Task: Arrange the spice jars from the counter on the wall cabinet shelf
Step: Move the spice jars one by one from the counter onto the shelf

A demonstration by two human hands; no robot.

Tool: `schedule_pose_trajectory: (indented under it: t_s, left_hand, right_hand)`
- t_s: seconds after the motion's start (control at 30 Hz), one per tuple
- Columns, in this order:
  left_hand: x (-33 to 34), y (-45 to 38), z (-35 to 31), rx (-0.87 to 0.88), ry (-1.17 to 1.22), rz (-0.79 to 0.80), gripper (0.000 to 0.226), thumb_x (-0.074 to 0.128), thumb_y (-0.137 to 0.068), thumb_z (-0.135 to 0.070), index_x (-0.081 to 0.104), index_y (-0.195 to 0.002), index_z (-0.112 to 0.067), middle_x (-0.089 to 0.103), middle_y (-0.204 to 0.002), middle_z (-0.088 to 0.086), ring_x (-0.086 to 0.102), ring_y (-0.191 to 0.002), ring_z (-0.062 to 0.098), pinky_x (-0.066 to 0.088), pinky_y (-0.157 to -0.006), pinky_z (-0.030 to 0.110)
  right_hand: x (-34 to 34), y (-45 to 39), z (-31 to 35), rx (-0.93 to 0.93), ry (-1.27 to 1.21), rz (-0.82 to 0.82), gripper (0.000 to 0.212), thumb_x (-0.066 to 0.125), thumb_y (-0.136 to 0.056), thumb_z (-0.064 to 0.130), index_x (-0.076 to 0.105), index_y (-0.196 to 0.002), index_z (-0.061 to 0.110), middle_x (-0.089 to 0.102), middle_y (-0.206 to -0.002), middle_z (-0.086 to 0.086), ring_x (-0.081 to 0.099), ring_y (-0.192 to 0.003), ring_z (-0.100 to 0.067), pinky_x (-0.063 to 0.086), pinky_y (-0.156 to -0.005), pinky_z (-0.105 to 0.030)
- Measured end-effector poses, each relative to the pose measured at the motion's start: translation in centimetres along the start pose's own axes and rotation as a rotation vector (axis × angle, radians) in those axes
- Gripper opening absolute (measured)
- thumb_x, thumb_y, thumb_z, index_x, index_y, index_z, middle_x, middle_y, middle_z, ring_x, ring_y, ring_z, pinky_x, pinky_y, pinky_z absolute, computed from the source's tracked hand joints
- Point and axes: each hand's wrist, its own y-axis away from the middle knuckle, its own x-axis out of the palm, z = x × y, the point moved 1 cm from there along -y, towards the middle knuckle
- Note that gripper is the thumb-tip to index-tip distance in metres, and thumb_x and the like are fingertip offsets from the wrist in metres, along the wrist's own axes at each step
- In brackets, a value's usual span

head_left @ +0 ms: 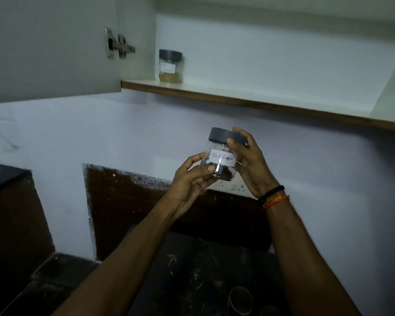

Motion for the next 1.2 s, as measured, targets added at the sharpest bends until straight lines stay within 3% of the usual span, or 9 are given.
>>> schedule_pose_trajectory:
  t_s: [0.1, 0.27, 0.4, 0.57, 0.7, 0.77, 0.87, 0.97, 1.2]
  left_hand:
    - [0.8, -1.4, -2.1, 0.036, -0.019, 0.03, 0.054, 0.079, -0.077, -0.001, 0.059, -0.127, -0.005, 0.067, -0.124, 0.025, 0.064, -0.117, 0.041, 0.053, -0.1, 0.047]
    - [2.0, -3.0, -5.2, 0.101, -0.093, 0.078, 0.063, 0.083, -0.071, -0.003, 0.058, -0.128, -0.006, 0.065, -0.124, 0.029, 0.065, -0.116, 0.04, 0.051, -0.102, 0.048]
    - [2.9, -4.3, -8.5, 0.166, -0.261, 0.16, 0.062, 0.084, -0.075, -0.01, 0.056, -0.131, -0.007, 0.067, -0.125, 0.024, 0.064, -0.119, 0.038, 0.051, -0.102, 0.048]
    - [3.7, -6.6, -14.1, 0.449, -0.704, 0.138, 0.041, 0.065, -0.091, -0.034, 0.058, -0.129, -0.018, 0.069, -0.124, 0.008, 0.064, -0.119, 0.02, 0.052, -0.101, 0.033]
    - [2.8, -9.5, -18.7, 0.656, -1.467, 0.057, 0.044, 0.05, -0.099, -0.042, 0.053, -0.136, -0.02, 0.06, -0.136, -0.001, 0.055, -0.126, 0.011, 0.046, -0.102, 0.03]
    - [2.0, -11.3, -20.3, 0.565, -1.802, 0.09, 0.05, 0.045, -0.103, -0.044, 0.045, -0.144, -0.016, 0.052, -0.145, 0.004, 0.051, -0.13, 0.019, 0.043, -0.103, 0.033]
    - [0.6, -13.1, -21.0, 0.314, -2.026, 0.177, 0.059, 0.039, -0.104, -0.048, 0.035, -0.151, -0.012, 0.043, -0.153, 0.011, 0.045, -0.136, 0.026, 0.036, -0.111, 0.037]
    - [-0.4, -14.6, -21.0, 0.18, -2.132, 0.24, 0.06, 0.029, -0.105, -0.052, 0.036, -0.151, -0.014, 0.044, -0.152, 0.009, 0.044, -0.137, 0.028, 0.032, -0.113, 0.037]
    - [-1.1, -17.9, -22.6, 0.093, -2.188, 0.318, 0.067, 0.028, -0.097, -0.069, 0.029, -0.155, -0.035, 0.034, -0.161, -0.006, 0.03, -0.148, 0.019, 0.023, -0.121, 0.037]
  right_hand:
    - [0.5, -1.4, 2.3, -0.038, 0.044, 0.003, 0.05, 0.065, -0.093, 0.024, 0.048, -0.14, 0.021, 0.053, -0.138, -0.009, 0.061, -0.114, -0.02, 0.056, -0.077, -0.023]
    - [1.1, -3.2, 6.1, -0.124, 0.175, 0.011, 0.058, 0.077, -0.077, 0.042, 0.059, -0.13, 0.025, 0.064, -0.126, -0.002, 0.066, -0.108, -0.017, 0.055, -0.074, -0.024]
    - [1.4, -5.2, 8.8, -0.212, 0.194, -0.013, 0.057, 0.084, -0.074, 0.038, 0.063, -0.123, 0.019, 0.067, -0.121, -0.006, 0.068, -0.101, -0.017, 0.055, -0.071, -0.022]
    - [1.6, -8.2, 11.9, -0.295, 0.169, -0.086, 0.056, 0.084, -0.073, 0.038, 0.064, -0.122, 0.017, 0.068, -0.117, -0.006, 0.069, -0.096, -0.014, 0.054, -0.065, -0.019]
    - [1.8, -10.5, 13.3, -0.314, 0.198, -0.104, 0.057, 0.083, -0.074, 0.039, 0.065, -0.122, 0.016, 0.069, -0.118, -0.006, 0.069, -0.102, -0.02, 0.056, -0.072, -0.026]
    - [2.0, -11.8, 13.5, -0.314, 0.21, -0.107, 0.053, 0.084, -0.075, 0.037, 0.065, -0.12, 0.016, 0.07, -0.117, -0.006, 0.069, -0.102, -0.021, 0.057, -0.075, -0.03]
    - [2.7, -13.4, 13.5, -0.314, 0.247, -0.118, 0.05, 0.085, -0.074, 0.037, 0.067, -0.116, 0.017, 0.071, -0.112, -0.003, 0.07, -0.101, -0.022, 0.06, -0.077, -0.033]
    - [3.1, -15.6, 13.4, -0.321, 0.284, -0.137, 0.053, 0.087, -0.071, 0.038, 0.065, -0.116, 0.018, 0.069, -0.111, -0.001, 0.069, -0.104, -0.025, 0.06, -0.084, -0.041]
    - [3.1, -21.7, 12.7, -0.29, 0.375, -0.147, 0.059, 0.086, -0.072, 0.041, 0.062, -0.12, 0.016, 0.066, -0.118, -0.006, 0.066, -0.108, -0.029, 0.059, -0.089, -0.049]
